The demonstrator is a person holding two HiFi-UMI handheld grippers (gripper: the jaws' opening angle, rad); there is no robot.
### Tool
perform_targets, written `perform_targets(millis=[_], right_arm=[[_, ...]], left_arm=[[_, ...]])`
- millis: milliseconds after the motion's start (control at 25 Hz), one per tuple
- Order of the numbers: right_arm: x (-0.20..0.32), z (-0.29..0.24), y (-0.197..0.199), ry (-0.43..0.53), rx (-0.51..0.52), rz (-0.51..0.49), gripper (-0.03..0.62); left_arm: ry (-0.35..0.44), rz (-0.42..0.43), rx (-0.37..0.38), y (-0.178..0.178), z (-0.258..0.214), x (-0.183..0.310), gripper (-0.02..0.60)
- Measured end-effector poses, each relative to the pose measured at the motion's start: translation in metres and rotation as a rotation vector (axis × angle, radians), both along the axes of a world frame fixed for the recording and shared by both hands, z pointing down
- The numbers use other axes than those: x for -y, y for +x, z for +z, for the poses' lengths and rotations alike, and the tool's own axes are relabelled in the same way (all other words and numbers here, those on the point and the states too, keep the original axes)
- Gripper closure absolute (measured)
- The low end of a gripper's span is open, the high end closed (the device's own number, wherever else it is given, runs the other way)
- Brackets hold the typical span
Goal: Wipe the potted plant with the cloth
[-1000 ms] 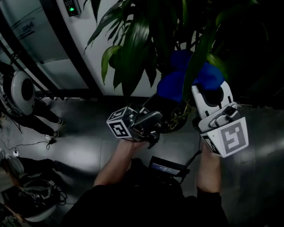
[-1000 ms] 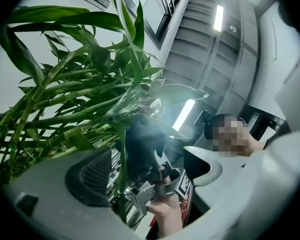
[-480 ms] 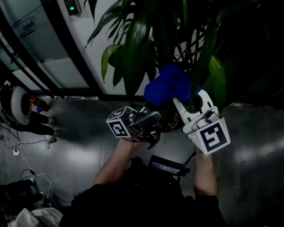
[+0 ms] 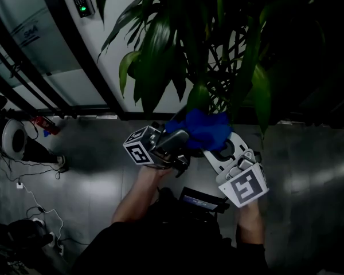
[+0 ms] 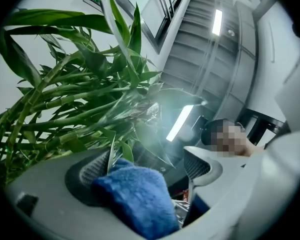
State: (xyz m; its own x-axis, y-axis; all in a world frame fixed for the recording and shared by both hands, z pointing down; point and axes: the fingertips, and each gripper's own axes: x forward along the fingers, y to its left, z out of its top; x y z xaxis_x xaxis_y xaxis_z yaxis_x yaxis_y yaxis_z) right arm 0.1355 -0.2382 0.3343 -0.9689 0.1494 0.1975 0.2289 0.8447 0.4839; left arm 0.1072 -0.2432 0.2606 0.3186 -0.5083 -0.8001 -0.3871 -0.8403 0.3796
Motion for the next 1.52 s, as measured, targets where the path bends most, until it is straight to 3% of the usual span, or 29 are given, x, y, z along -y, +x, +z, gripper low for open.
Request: perform_targets(millis=[280, 400, 600, 840, 960, 1040, 1160, 1360, 1520], right_arm=[[-0.01, 0.008, 0.031, -0.048, -0.052, -0.116, 0.522], [-0.007, -0.008, 0.054, -0.185, -0.021, -0.148, 0.522], [0.002, -0.073, 0.073, -0.244, 0.212, -0.224, 0.522], [0.037, -0.128, 0.049, -0.255, 0.454, -0.081, 0.522], [0.047, -0.139, 0.032, -0.242, 0.507, -0.012, 0.522], [0.045, -0.135, 0.018, -0.17, 0.486, 0.01, 0.522], [0.036, -0.103, -0.004, -0.053, 0.369, 0.02, 0.522], [0.023, -0.054, -0.015, 0.003, 0.22, 0.008, 0.522], [0.015, -0.039, -0.011, 0.041, 0.178, -0.009, 0.522]], left_arm=[[0.001, 0.011, -0.014, 0.0, 0.003, 0.0, 0.132], [-0.002, 0.015, -0.019, 0.001, 0.004, 0.001, 0.132], [-0.018, 0.017, -0.037, 0.0, 0.013, 0.003, 0.132], [-0.036, 0.023, -0.055, -0.002, 0.022, 0.008, 0.132], [-0.032, 0.035, -0.057, 0.002, 0.021, 0.007, 0.132], [-0.021, 0.041, -0.053, 0.006, 0.019, 0.004, 0.132], [-0.006, 0.044, -0.051, 0.008, 0.014, -0.001, 0.132], [-0.004, 0.037, -0.051, 0.008, 0.011, -0.002, 0.132], [-0.021, 0.028, -0.065, 0.007, 0.013, 0.002, 0.132]])
